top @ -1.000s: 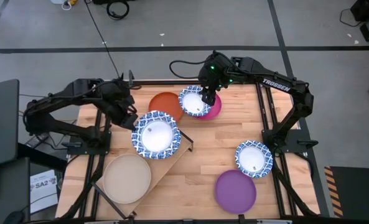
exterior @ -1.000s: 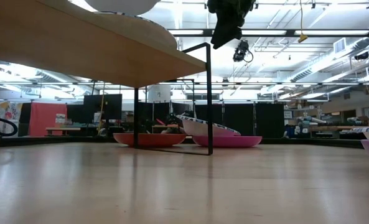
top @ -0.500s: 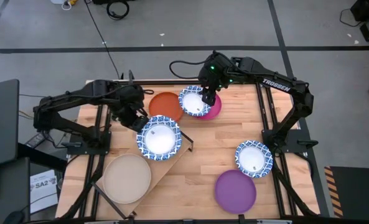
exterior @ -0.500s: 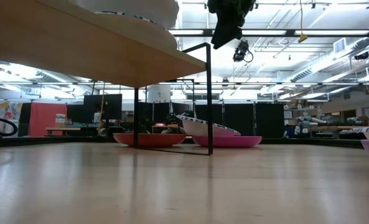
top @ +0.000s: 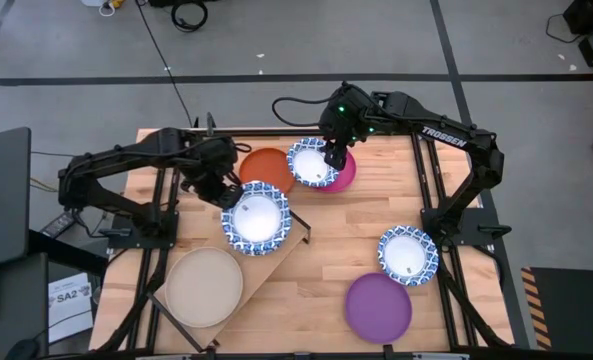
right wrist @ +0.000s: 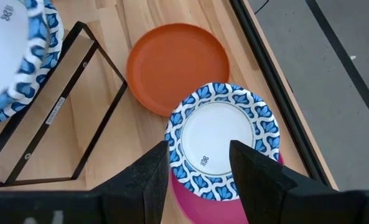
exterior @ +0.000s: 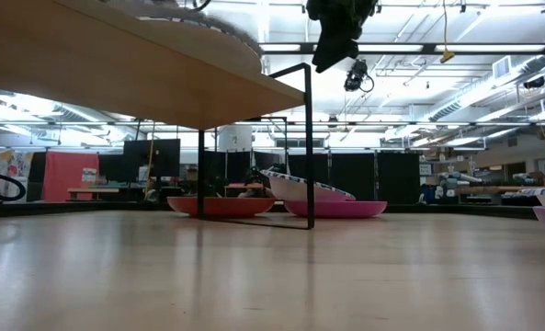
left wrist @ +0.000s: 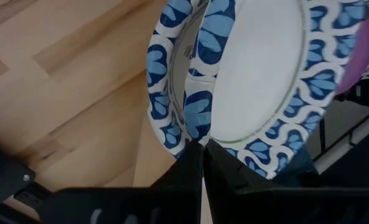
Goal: Place and stack plates onto a shelf
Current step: Stack the white bowl on top of the other white bowl on the shelf
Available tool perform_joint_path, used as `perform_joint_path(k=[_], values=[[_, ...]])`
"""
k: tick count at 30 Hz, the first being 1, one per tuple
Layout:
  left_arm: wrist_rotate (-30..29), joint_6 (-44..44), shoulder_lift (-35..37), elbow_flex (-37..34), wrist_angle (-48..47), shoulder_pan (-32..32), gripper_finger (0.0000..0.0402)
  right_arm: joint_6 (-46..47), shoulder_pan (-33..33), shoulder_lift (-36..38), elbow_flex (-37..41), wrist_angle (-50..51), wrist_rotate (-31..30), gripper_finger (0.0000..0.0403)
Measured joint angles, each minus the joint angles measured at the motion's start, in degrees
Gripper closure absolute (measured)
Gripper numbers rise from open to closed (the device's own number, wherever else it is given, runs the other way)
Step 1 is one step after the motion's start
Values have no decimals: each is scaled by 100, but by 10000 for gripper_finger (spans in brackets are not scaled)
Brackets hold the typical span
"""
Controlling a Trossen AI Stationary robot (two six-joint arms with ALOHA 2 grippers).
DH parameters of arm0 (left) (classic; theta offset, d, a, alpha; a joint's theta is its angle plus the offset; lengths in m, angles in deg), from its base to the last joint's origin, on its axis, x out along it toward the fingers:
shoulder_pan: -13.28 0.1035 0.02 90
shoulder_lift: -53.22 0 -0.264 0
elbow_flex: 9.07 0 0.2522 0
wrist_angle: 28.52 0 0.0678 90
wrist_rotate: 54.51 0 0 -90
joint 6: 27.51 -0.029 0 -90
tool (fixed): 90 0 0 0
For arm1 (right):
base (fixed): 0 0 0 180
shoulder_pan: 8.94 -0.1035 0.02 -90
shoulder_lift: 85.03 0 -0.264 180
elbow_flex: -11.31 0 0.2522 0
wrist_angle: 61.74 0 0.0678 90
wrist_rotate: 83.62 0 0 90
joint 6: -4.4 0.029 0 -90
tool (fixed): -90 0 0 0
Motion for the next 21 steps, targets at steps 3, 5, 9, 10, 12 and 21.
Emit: perform_joint_path(k=[3, 5, 9, 10, 12, 21], values=[[0, -6, 9, 0, 1, 0, 391, 0, 0, 0, 0, 6, 0, 228], [-1, -8, 9, 0, 2, 0, 391, 0, 0, 0, 0, 6, 0, 228], [1, -10, 9, 0, 2, 0, 383, 0, 0, 0, 0, 6, 0, 228], [2, -11, 9, 0, 1, -1, 378, -2, 0, 0, 0, 6, 0, 228], [0, -68, 9, 0, 6, -2, 364, -1, 0, 0, 0, 3, 0, 228], [1, -240, 9, 0, 6, -9, 291, -1, 0, 0, 0, 7, -1, 228]])
